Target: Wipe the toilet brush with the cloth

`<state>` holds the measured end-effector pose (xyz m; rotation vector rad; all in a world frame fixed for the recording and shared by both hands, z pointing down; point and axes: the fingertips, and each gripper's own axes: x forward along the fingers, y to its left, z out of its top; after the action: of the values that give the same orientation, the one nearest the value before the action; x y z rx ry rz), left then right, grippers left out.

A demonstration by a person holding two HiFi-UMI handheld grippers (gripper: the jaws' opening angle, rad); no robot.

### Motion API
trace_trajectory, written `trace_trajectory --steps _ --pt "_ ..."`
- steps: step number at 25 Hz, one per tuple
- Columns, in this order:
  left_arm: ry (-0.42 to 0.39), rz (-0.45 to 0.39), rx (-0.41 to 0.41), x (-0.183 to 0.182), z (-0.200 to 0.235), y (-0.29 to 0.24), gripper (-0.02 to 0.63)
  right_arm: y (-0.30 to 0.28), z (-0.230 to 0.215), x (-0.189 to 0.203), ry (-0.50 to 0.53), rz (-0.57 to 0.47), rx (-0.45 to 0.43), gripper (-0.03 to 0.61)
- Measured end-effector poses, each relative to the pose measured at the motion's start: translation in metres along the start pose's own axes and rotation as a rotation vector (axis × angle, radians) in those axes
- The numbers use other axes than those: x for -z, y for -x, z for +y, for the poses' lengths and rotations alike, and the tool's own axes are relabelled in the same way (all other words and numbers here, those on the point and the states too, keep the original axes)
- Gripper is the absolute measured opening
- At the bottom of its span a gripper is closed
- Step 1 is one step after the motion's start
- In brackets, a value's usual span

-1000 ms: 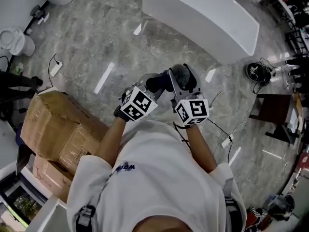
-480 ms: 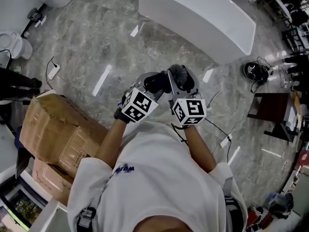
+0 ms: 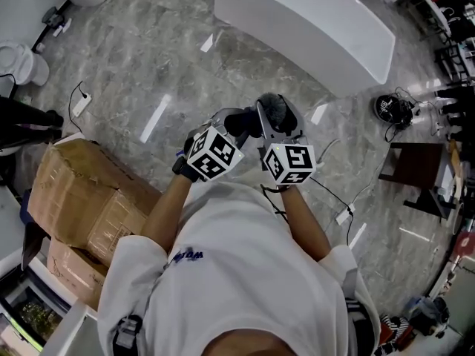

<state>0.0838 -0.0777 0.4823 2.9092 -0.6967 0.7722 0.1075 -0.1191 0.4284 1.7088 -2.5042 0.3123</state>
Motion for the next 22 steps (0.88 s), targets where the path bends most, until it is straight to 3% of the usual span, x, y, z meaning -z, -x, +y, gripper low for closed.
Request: trace_trajectory --steps 5,9,22 --pt "-0.055 0.034 0.041 0.003 0.003 -0.007 0.067 -0.004 -0.007 0.006 -0.021 0.007 0.010 0.218" --pt "-0.101 0.032 0.024 -0.002 0.011 -0.005 0.067 -0.008 -0.008 0.000 -0.032 -0.008 0.010 0.216" --pt "-0.076 0.018 0.048 -0.004 0.007 -0.007 0.069 -0.006 -0.015 -0.001 -0.028 0.008 0.011 0.216"
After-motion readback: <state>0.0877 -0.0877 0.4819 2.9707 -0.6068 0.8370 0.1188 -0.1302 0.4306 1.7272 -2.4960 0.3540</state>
